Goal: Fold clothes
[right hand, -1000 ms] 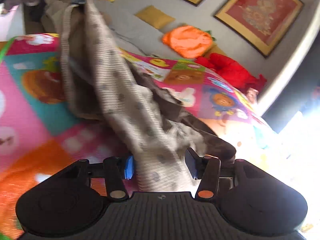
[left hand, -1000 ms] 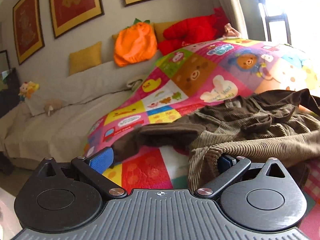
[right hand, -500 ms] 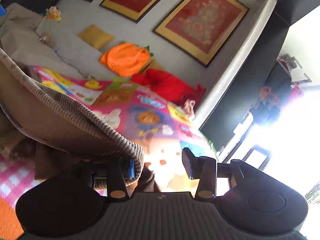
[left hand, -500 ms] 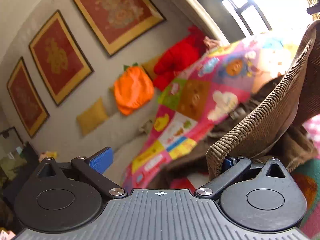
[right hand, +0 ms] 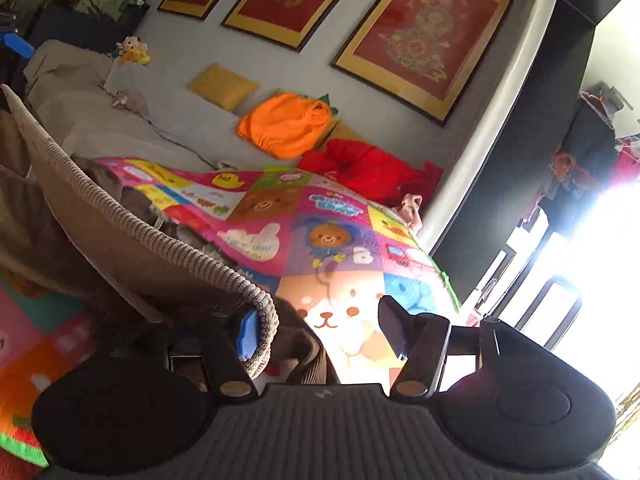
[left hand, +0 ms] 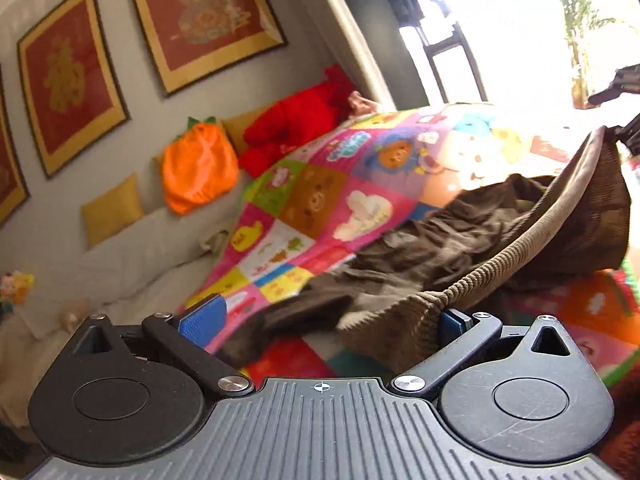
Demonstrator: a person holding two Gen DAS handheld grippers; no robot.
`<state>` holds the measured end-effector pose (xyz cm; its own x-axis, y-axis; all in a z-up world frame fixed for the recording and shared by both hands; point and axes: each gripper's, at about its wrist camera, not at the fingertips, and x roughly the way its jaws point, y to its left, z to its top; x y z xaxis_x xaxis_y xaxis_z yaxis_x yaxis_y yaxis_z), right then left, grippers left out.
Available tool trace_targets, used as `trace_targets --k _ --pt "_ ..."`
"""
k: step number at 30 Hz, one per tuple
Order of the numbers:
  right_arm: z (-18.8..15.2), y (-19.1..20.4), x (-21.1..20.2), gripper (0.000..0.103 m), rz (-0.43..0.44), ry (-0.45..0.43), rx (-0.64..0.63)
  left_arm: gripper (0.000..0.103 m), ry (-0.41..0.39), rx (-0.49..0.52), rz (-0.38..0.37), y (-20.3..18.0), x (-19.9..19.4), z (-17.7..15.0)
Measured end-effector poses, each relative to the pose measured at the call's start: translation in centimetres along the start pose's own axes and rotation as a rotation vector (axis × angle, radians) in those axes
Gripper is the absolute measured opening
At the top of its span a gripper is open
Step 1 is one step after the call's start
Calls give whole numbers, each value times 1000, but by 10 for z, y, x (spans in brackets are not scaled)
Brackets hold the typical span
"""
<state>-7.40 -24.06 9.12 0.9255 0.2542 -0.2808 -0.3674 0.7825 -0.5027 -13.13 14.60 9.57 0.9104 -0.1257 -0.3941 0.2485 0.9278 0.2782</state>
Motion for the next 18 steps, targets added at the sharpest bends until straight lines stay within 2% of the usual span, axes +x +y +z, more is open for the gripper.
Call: trace_targets --k 1,3,8,10,13,15,18 --pt "-10 2 -4 65 29 33 8 103 2 -27 -55 1 -3 -8" --pt "-28 6 -11 66 102 90 38 103 0 -60 -114 2 -5 -19" --pt "-52 17 -25 72 216 163 78 103 -51 -199 -187 26 2 -15" --pt "-47 9 -26 75 297 141 124 103 -40 -311 -214 39 19 -10" --pt "-31 -11 -31 82 426 53 223 103 38 -561 -239 63 59 -8" --pt "-21 -28 -27 88 456 2 321 103 72 -703 -270 75 92 -10" --pt "-12 -54 10 90 437 5 534 103 131 -784 -261 78 139 -11"
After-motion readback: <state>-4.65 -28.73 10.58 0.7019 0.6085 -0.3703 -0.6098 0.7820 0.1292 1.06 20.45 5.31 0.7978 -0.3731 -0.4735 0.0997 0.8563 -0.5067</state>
